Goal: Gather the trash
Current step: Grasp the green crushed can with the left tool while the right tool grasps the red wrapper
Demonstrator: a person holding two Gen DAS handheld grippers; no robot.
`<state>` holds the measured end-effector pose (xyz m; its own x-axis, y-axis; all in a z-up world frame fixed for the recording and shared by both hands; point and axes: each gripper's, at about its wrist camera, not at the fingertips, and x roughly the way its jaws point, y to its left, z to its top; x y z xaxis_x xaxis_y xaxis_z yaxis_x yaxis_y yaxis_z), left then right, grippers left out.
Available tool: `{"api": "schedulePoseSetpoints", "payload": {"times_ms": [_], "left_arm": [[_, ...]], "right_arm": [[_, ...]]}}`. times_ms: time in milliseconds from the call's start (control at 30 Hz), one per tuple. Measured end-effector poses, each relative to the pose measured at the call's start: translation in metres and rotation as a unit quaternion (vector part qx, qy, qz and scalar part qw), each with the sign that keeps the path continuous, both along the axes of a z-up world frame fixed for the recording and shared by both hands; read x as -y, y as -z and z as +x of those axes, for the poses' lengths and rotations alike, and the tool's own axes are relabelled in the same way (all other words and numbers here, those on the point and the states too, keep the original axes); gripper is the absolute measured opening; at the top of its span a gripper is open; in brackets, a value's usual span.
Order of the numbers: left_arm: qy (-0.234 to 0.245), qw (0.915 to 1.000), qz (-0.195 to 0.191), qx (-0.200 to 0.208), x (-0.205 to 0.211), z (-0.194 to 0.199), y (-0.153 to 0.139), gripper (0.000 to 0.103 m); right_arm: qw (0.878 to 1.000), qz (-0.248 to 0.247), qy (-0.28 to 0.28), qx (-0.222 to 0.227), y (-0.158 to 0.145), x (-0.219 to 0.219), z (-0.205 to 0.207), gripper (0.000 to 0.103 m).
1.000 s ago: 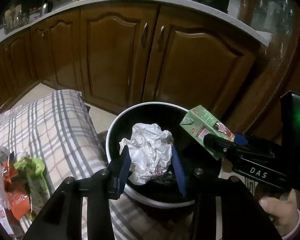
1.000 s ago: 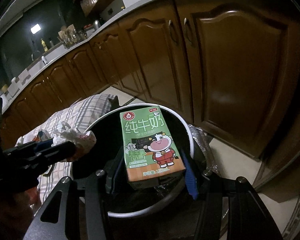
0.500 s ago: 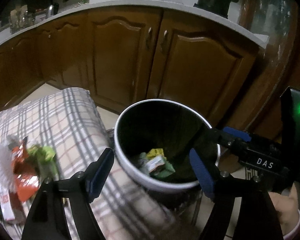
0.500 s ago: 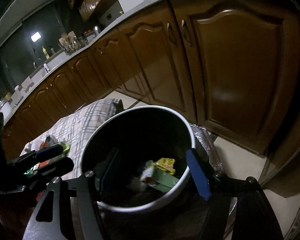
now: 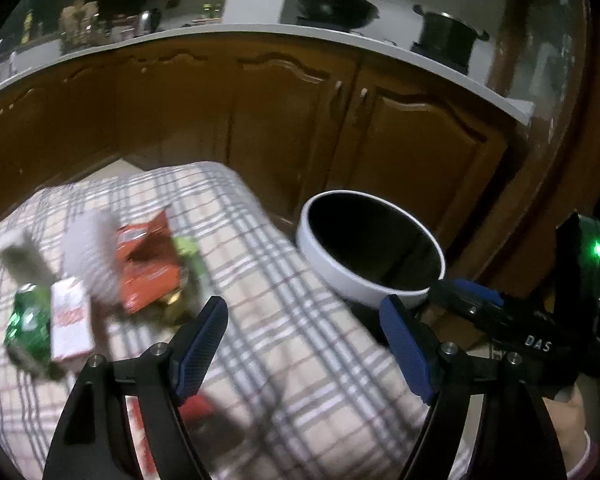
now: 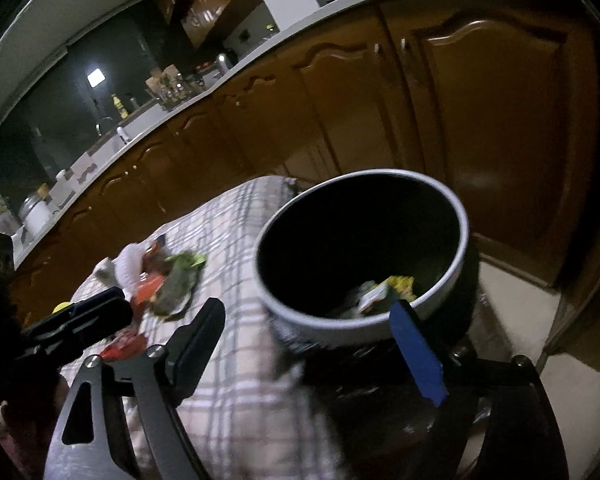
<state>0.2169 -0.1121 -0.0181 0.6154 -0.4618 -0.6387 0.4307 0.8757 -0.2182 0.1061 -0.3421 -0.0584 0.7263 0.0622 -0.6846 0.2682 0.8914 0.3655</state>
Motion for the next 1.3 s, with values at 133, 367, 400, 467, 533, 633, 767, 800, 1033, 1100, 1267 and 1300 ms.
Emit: {"api": "schedulePoseSetpoints", "payload": {"times_ms": [133, 367, 400, 467, 533, 633, 767, 800, 1033, 1100, 1267, 1300], "left_arm": [[-0.019, 0.9998, -0.003, -0.004, -0.031, -0.017, -0.001, 0.078], [-0.053, 0.9985, -0.004, -0.012, -0.080, -0.038, 0.002, 0.078], [-0.061, 0.9980, -0.006, -0.014, -0.089, -0.041, 0.003, 0.078], [-0.076, 0.9969, -0.009, -0.019, -0.103, -0.045, 0.006, 0.078], [-0.090, 0.9956, -0.014, -0.022, -0.116, -0.047, 0.008, 0.078], [-0.110, 0.9934, -0.015, -0.031, -0.132, -0.049, 0.014, 0.078], [-0.132, 0.9901, -0.021, -0.041, -0.154, -0.050, 0.019, 0.078], [-0.136, 0.9895, -0.022, -0.042, -0.156, -0.048, 0.021, 0.078], [-0.169, 0.9838, -0.032, -0.051, -0.183, -0.040, 0.025, 0.078], [-0.177, 0.9823, -0.034, -0.052, -0.190, -0.036, 0.026, 0.078], [-0.190, 0.9803, -0.019, -0.049, -0.197, -0.020, 0.033, 0.084], [-0.190, 0.9802, -0.019, -0.052, -0.198, -0.016, 0.036, 0.084]], "right_arm": [[1.000, 0.007, -0.012, 0.004, -0.002, -0.023, -0.004, 0.087], [0.999, 0.016, -0.045, 0.003, 0.001, -0.073, -0.006, 0.087], [0.999, 0.017, -0.049, 0.002, 0.003, -0.079, -0.006, 0.087], [0.998, 0.020, -0.059, -0.001, 0.005, -0.091, -0.003, 0.087], [0.997, 0.024, -0.068, -0.003, 0.008, -0.103, -0.001, 0.087], [0.996, 0.026, -0.084, -0.007, 0.012, -0.123, 0.001, 0.087], [0.994, 0.027, -0.104, -0.009, 0.014, -0.142, 0.006, 0.087], [0.994, 0.028, -0.107, -0.009, 0.015, -0.145, 0.007, 0.087], [0.991, 0.038, -0.129, -0.014, 0.021, -0.167, 0.020, 0.087], [0.990, 0.039, -0.134, -0.015, 0.023, -0.172, 0.024, 0.087], [0.989, 0.040, -0.141, -0.020, 0.028, -0.181, 0.036, 0.087], [0.989, 0.041, -0.143, -0.021, 0.030, -0.182, 0.038, 0.087]]}}
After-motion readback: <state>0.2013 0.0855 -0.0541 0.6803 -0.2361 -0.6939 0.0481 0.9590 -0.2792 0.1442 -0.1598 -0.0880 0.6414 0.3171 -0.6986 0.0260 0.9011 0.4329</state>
